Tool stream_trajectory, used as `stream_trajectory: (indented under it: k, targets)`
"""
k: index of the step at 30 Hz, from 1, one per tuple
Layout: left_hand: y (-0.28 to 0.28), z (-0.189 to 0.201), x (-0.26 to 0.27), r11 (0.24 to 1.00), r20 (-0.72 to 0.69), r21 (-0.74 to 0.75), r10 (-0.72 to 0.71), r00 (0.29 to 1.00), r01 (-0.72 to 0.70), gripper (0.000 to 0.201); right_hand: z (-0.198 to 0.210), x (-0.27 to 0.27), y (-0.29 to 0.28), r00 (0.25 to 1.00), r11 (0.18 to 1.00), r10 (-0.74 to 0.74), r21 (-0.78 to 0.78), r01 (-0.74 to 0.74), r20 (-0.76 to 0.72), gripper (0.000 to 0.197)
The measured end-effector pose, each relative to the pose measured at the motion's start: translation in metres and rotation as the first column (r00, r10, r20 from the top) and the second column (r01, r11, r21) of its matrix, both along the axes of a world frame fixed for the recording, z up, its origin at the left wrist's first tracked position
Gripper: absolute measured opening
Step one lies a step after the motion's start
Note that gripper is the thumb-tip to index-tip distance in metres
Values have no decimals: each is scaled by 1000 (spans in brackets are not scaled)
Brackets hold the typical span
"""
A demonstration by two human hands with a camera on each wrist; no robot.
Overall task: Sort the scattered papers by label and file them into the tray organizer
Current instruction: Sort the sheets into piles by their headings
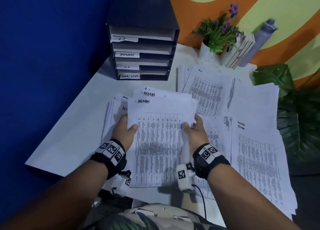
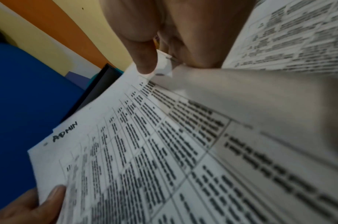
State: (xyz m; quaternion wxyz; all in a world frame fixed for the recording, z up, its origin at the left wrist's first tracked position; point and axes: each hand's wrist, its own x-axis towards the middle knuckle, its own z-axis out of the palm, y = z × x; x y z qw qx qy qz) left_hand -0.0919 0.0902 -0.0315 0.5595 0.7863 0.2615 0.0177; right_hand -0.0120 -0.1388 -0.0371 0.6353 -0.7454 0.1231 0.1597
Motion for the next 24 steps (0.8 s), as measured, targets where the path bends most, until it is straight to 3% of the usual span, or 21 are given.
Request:
stream_trajectory:
  k: [2, 4, 8, 14, 18, 21, 24]
  targets:
    - [-6, 8, 6, 999, 34, 2, 52, 998, -52, 23, 5, 0, -3, 999, 998, 37, -45, -36, 14, 60]
    - [-15, 15, 13, 996, 50, 35, 79, 996, -81, 23, 13, 1, -12, 997, 990, 39, -138, -30, 66, 55]
    - [-24, 6, 21, 996, 12, 80, 42, 999, -43, 46, 38, 10, -46, 986, 953, -36, -291, 82, 161, 56]
    - [-31, -13, 23, 874, -306, 442, -64, 950, 202, 64, 48, 29, -146, 950, 844, -174, -458, 279, 258, 49]
    - [-32, -24, 20, 813, -426, 511, -44, 904, 280, 69, 53, 26, -212, 941, 782, -244, -526, 333, 233, 49]
    - [-27, -33, 15, 791, -487, 529, -12, 873, 306, 72, 48, 23, -252, 933, 713, -290, -602, 358, 212, 38]
    - [-21, -38, 8, 771, -533, 549, 26, 846, 323, 79, 49, 18, -276, 943, 649, -294, -692, 316, 155, 44]
